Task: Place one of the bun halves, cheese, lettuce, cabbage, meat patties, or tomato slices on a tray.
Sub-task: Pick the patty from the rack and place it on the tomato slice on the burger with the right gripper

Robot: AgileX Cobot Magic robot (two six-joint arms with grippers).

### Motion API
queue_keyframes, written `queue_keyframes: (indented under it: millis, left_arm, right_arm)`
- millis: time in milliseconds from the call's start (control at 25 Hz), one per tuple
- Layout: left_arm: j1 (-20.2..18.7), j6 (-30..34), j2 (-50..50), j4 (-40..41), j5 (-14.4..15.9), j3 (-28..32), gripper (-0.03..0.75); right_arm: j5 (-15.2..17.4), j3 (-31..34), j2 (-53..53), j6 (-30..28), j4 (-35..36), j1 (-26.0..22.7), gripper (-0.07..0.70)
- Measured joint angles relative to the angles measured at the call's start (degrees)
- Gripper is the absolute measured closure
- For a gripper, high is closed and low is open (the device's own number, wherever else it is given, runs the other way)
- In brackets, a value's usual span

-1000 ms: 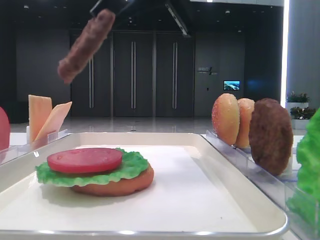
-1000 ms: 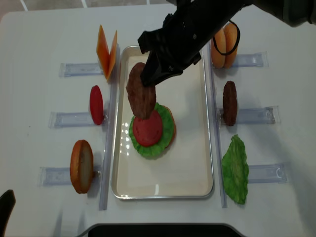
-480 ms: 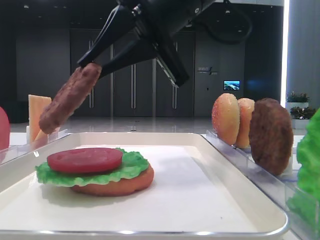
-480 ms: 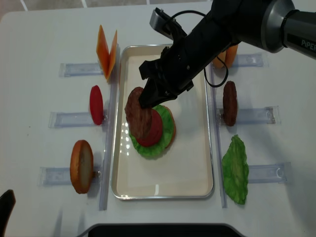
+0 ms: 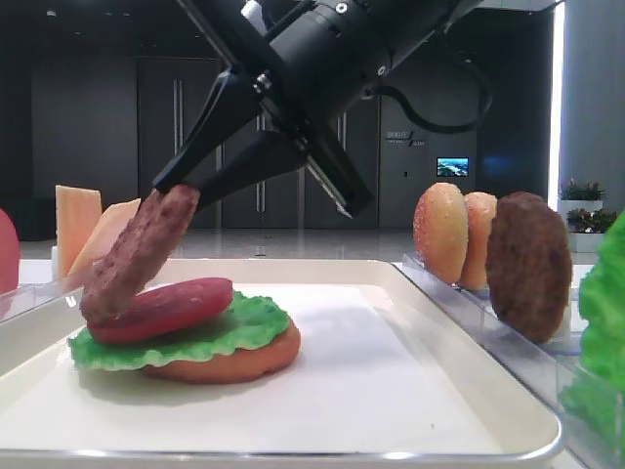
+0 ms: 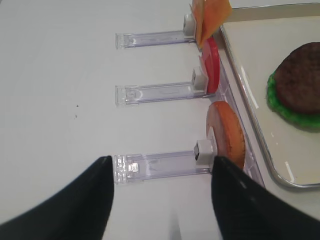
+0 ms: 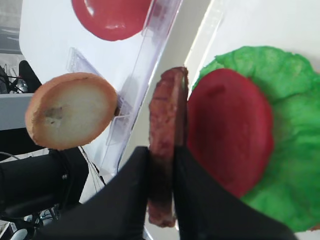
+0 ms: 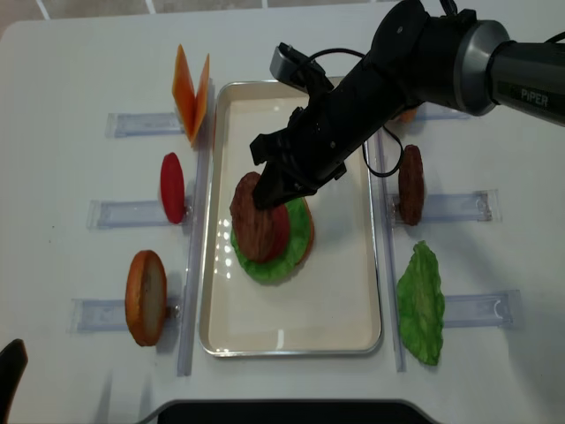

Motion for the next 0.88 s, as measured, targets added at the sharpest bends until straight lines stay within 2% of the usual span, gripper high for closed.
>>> queue_keyframes:
  millis: [440,520,720,800,880]
  left_arm:
    - [0.0,0.0,0.0,0.0,0.0,0.0,0.244]
    - [0.0,0.0,0.0,0.0,0.0,0.0,0.244]
    - [0.0,0.0,0.0,0.0,0.0,0.0,0.244]
    - [0.0,0.0,0.0,0.0,0.0,0.0,0.244]
    - [0.0,0.0,0.0,0.0,0.0,0.0,0.244]
  right_arm:
    - [-0.2,0.0,0.7,-1.4,0.1,-0.5,0.517]
    - [0.5,0.0,0.7,-1.4,0.0,-1.3,0.482]
    - [3.6,-1.1,0.7,-1.5,-2.0,-2.9,0.288]
    - [5.9,-3.7,0.8,-0.7,-4.5,-3.0,0.246]
    - [8.5,-7.9,0.8,3.3,-9.3,-3.0,0.228]
